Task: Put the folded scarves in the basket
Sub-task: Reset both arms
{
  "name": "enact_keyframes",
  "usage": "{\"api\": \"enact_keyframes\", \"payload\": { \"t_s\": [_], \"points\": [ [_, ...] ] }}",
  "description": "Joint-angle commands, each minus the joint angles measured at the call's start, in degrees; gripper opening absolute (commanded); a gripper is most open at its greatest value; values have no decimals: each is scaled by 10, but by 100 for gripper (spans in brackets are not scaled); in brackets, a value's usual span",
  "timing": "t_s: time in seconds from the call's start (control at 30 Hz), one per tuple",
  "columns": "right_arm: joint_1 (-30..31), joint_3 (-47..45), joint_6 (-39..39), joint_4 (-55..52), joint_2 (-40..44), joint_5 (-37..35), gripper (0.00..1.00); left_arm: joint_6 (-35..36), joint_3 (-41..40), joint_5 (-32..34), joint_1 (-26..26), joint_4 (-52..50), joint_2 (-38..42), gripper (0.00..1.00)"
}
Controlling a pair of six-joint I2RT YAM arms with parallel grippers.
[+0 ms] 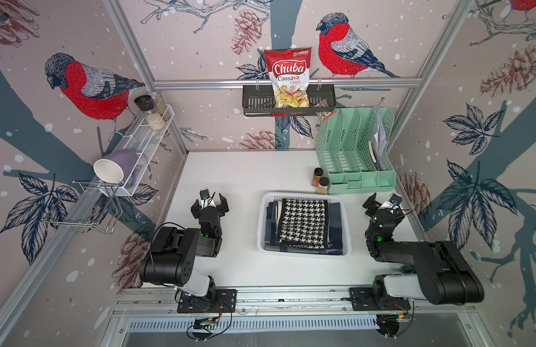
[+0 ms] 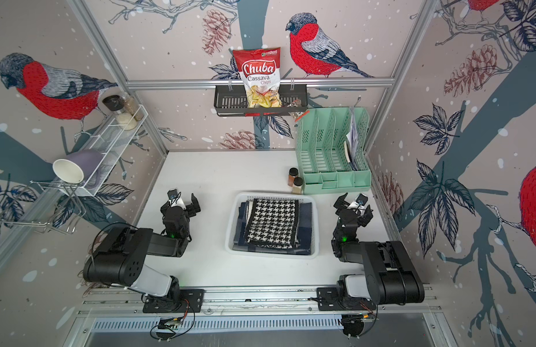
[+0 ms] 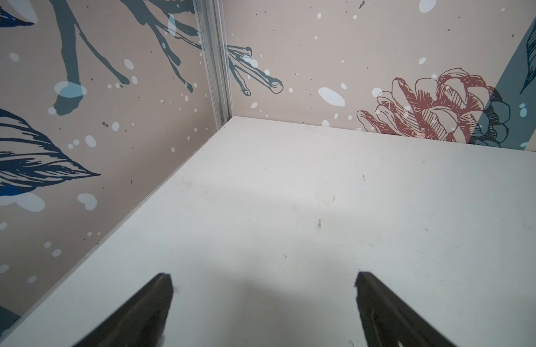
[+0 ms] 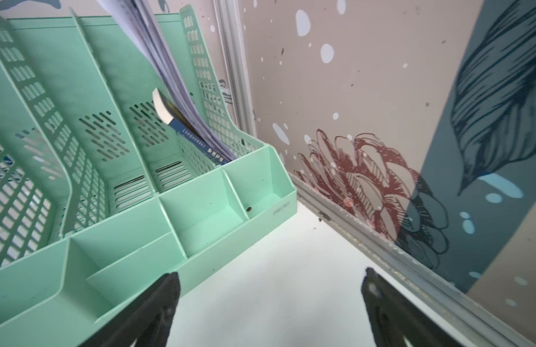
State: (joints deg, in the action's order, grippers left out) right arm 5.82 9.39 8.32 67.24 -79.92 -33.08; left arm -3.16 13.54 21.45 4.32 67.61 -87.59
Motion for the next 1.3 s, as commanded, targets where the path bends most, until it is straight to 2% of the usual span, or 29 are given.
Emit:
{"api": "enact_keyframes", "payload": {
  "t_s": [0.0, 0.1, 0.2, 0.23, 0.3, 0.5, 1.27],
  "points": [
    [13, 1, -42, 89, -38, 53, 100, -1, 0, -6, -2, 34, 0, 98],
    [2, -5, -30, 81, -32, 83, 100, -1, 1, -7, -2, 33, 2, 98],
    [-5, -34, -39, 208, -86, 90, 100, -1, 1, -7, -2, 32, 2, 98],
    [2, -27, -47, 199, -90, 88, 100, -2, 1, -8, -2, 29, 3, 98],
    [5, 7, -50, 89, -65, 111, 100, -1, 0, -7, -2, 31, 3, 98],
    [-33, 33, -18, 32, -64, 157, 100, -1, 2, -7, -2, 31, 3, 98],
    [-34, 27, -21, 49, -66, 158, 100, -1, 1, -7, -2, 30, 3, 98]
  ]
}}
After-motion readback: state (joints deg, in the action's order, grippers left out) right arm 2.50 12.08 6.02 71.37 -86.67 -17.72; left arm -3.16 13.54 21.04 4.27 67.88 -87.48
